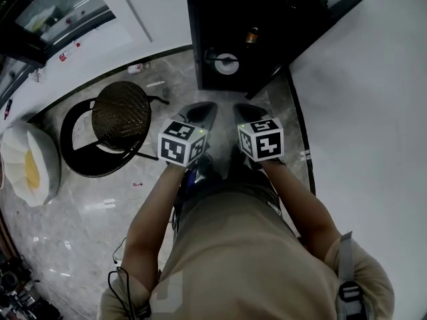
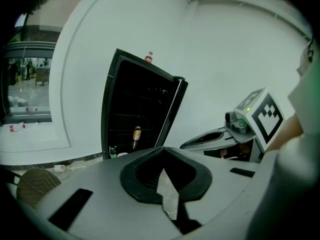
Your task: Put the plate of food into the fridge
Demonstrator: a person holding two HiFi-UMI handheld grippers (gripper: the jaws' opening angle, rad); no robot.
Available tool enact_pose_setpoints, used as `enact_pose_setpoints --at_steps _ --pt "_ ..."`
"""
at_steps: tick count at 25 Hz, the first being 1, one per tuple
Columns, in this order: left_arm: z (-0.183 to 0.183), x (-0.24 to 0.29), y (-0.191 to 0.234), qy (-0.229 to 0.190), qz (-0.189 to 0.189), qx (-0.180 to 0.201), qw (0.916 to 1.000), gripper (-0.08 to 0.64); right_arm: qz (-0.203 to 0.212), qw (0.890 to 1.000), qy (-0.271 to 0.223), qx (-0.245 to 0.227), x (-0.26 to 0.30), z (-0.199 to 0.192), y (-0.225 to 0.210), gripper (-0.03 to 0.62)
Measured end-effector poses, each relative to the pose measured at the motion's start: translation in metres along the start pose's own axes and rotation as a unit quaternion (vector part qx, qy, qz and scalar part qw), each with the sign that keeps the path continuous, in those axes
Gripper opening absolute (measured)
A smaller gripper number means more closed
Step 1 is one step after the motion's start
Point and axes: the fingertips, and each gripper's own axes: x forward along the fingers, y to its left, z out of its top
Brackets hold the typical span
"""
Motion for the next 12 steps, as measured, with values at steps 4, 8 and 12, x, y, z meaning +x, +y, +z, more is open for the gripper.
enact_pose_setpoints --at_steps 4,8,12 --pt "-0.008 -0.005 -0.003 0.005 -0.011 0.000 0.9999 0.011 -0.013 1.000 -0.003 0.002 -0.005 -0.005 0.006 0.021" --pt "-0.015 -0.007 -0.004 0.012 -0.012 -0.002 0.9999 0.011 -0.021 1.000 -0.011 0.006 -0.009 -0.008 0.007 0.021" --pt "-0.016 -0.009 -0.007 0.014 -0.007 0.001 0.9999 0.011 -0.020 1.000 -0.018 0.009 -0.011 -0.009 0.008 0.021"
